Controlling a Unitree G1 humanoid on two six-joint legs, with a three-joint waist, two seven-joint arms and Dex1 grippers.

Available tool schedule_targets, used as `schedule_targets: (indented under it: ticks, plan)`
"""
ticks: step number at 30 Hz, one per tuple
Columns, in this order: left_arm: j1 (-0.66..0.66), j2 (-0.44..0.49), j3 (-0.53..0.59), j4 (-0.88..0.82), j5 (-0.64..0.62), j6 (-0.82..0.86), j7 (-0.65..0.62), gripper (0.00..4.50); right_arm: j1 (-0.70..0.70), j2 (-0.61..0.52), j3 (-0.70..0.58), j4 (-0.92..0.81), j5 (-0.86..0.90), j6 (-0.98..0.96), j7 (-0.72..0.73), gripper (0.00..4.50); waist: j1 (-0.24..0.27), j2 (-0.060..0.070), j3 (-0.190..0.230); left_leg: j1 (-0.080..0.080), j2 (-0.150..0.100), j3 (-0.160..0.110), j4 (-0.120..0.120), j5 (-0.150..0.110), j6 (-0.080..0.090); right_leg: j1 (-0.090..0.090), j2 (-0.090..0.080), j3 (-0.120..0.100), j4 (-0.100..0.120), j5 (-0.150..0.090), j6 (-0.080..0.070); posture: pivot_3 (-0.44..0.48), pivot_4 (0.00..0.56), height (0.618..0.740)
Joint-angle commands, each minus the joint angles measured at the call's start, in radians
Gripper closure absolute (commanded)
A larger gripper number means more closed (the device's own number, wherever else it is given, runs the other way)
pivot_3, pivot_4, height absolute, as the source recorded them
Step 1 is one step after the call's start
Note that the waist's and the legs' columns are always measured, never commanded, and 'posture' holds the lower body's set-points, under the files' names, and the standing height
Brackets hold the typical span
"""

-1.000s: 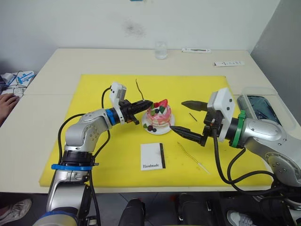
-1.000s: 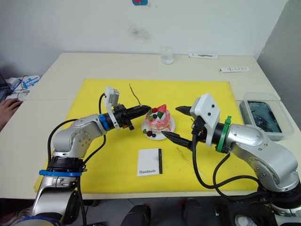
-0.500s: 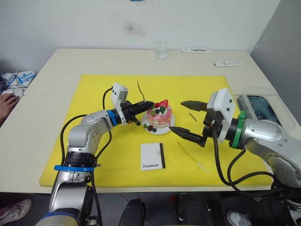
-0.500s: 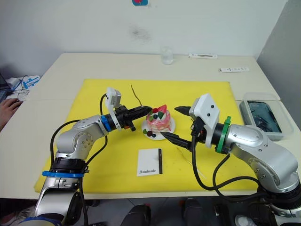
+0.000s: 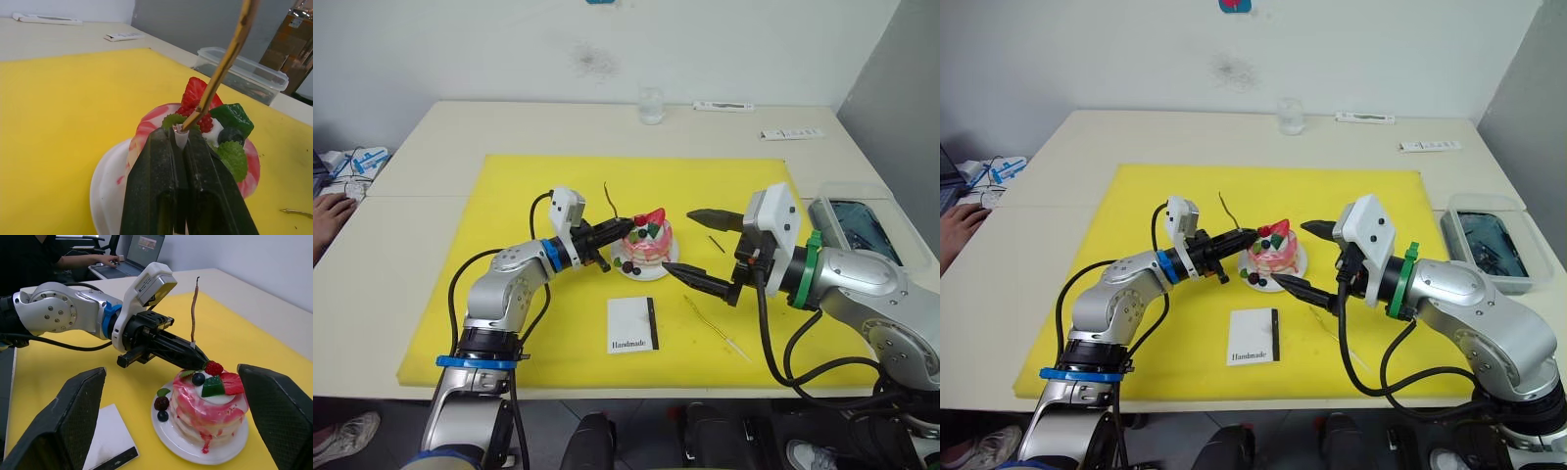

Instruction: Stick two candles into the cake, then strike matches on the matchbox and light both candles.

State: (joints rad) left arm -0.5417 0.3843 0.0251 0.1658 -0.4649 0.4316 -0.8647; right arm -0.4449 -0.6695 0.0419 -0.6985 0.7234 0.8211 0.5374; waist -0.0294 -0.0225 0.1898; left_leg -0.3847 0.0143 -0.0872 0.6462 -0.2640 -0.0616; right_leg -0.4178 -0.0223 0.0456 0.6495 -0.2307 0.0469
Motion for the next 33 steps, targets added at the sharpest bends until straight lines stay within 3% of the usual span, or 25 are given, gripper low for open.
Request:
schedule_targets:
  ticks: [1,8,21,33]
  plan:
    - [0.023,-0.009,-0.025,0.018,0.024,-0.014,-0.012,4.50,0.000,0.002,-0.012,-0.033,-0.008,-0.016,-0.001,0.01,0.000,0.000,0.000,0.000,0.000,0.000,0.000,0.000,0.000,0.000,0.000,0.000,0.000,0.000,0.000,0.000,0.150,0.740]
    - [0.009,-0.006,-0.007,0.017,0.019,-0.020,-0.001,4.50,0.004,0.004,-0.012,-0.032,-0.012,-0.018,0.002,0.01,0.000,0.000,0.000,0.004,0.000,0.000,0.000,0.000,0.000,0.005,0.000,0.000,-0.001,0.000,0.001,0.000,0.150,0.740]
    - [0.005,0.014,0.018,-0.066,-0.018,0.049,-0.008,0.43,0.006,0.010,-0.012,-0.029,-0.020,-0.019,0.008,0.00,0.000,0.000,0.000,0.004,0.000,-0.001,0.000,0.000,0.000,0.005,0.000,-0.001,-0.001,0.000,0.001,0.000,0.150,0.740]
    - [0.048,0.058,0.057,-0.137,-0.028,0.083,0.021,0.43,0.004,0.016,-0.009,-0.023,-0.031,-0.023,0.025,0.00,-0.001,0.000,0.000,0.004,0.000,-0.001,0.000,0.000,0.000,0.005,0.000,-0.001,-0.001,0.000,0.001,0.000,0.150,0.740]
